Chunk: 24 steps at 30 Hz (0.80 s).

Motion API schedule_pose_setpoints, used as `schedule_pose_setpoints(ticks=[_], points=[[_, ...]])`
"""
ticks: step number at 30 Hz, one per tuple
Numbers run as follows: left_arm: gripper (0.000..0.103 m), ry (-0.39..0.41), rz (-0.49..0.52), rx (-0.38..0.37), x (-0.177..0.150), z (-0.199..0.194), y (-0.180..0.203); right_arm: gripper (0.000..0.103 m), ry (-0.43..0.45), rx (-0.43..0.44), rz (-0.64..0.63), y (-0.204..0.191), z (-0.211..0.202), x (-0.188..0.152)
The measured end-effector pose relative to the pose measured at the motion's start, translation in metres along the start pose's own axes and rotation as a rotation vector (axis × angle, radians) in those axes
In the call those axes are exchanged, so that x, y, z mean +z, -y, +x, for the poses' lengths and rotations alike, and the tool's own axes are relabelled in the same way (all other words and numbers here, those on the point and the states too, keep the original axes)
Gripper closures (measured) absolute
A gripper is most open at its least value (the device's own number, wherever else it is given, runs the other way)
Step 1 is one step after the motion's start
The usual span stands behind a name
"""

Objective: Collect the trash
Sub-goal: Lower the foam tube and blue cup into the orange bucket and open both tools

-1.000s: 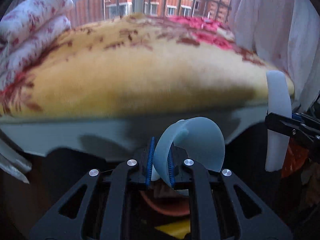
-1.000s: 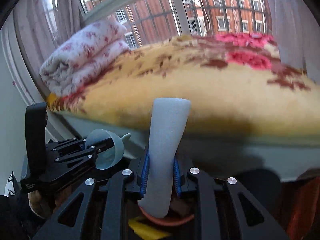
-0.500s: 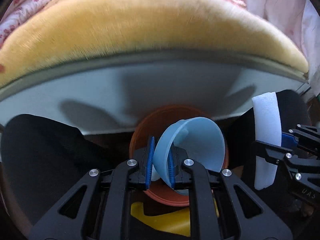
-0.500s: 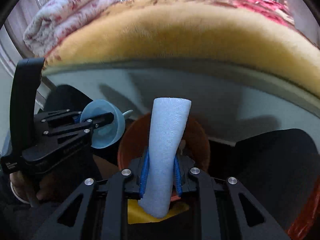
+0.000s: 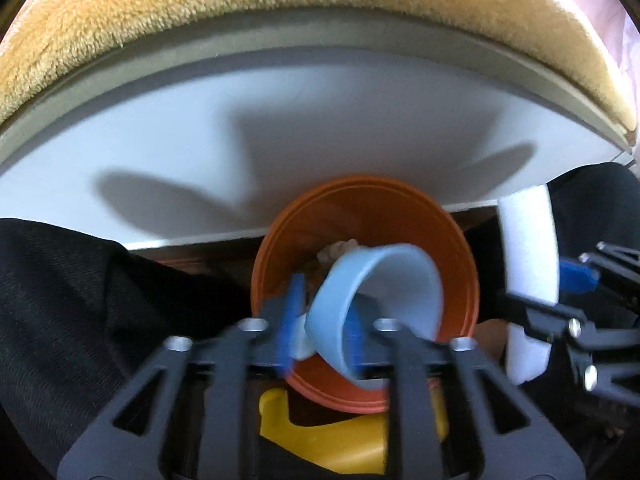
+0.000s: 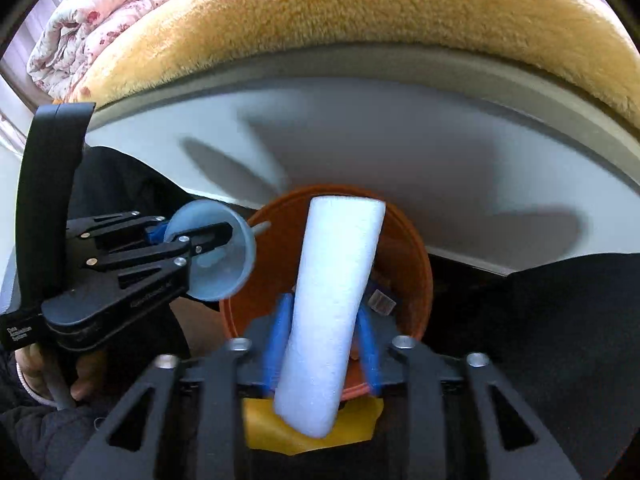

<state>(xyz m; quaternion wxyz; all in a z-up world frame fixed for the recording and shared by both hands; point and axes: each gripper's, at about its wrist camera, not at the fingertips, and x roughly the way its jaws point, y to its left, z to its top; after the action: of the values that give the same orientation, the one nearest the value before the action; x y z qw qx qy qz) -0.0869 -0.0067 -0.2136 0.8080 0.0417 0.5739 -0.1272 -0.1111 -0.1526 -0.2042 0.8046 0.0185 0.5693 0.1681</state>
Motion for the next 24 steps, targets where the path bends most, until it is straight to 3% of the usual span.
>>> schedule_pose_setpoints(ticks=[1,2,15,19,22,24], points=[[0.029,-0.001,-0.001,0.018,0.001,0.001,0.000,0.038,0.004,-0.012,0.004,0.000,0.001,0.000],[0.025,0.014,-0.005,0.024,0.002,0.000,-0.002,0.038,0.010,-0.019,0.009,0.002,0.001,0.000],[0.024,0.062,-0.041,0.008,0.001,-0.014,-0.007,0.038,0.066,-0.031,0.052,0.016,-0.027,-0.006],[0.023,0.199,-0.009,0.037,0.004,-0.059,-0.004,0.025,0.177,-0.036,0.026,0.009,-0.064,-0.003],[0.012,0.340,0.015,0.077,0.012,-0.102,0.000,0.007,0.343,-0.073,-0.021,-0.002,-0.109,0.006],[0.010,0.436,0.026,0.114,0.023,-0.129,0.002,0.005,0.445,-0.128,-0.053,-0.006,-0.133,0.013]])
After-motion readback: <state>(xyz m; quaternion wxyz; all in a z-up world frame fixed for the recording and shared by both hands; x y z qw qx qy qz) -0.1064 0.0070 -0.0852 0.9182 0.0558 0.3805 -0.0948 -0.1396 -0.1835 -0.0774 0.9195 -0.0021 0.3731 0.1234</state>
